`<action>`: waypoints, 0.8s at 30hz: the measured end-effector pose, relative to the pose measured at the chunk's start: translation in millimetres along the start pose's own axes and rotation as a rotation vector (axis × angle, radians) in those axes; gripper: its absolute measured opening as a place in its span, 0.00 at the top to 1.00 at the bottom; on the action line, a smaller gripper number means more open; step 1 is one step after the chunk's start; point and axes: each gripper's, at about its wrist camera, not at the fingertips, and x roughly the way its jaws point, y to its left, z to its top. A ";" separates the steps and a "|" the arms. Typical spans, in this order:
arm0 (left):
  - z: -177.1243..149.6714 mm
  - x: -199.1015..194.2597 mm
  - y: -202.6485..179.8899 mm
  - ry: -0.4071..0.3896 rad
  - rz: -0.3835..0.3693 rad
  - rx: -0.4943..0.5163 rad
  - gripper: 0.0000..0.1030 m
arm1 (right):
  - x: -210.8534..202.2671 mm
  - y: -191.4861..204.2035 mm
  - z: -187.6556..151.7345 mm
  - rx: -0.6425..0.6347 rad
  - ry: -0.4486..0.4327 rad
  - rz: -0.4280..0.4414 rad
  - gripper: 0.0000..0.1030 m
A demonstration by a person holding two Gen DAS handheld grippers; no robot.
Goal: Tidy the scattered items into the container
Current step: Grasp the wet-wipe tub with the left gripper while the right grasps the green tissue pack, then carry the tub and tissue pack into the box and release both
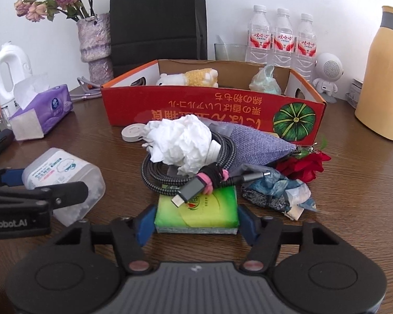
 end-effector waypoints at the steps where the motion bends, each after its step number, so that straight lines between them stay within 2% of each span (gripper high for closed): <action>1: -1.5 -4.4 -1.8 -0.004 0.010 -0.002 0.19 | -1.2 -0.2 -0.4 0.002 0.003 0.001 0.39; 5: -12.7 -35.9 -8.0 -0.044 0.011 -0.021 0.19 | -19.8 -2.3 -11.6 0.011 0.021 0.000 0.39; 10: -31.3 -71.7 -24.2 -0.065 0.009 -0.008 0.19 | -65.3 -2.9 -43.2 0.048 0.055 0.011 0.39; 13: -39.8 -97.1 -31.2 -0.102 -0.017 -0.017 0.19 | -108.8 -3.6 -56.0 0.051 0.003 0.031 0.39; 16: -48.2 -121.5 -38.9 -0.144 -0.023 -0.011 0.19 | -144.5 -5.4 -66.6 0.045 -0.047 -0.006 0.39; 24: -51.6 -160.7 -49.8 -0.230 -0.039 -0.007 0.19 | -190.2 -8.7 -82.3 0.080 -0.126 -0.037 0.39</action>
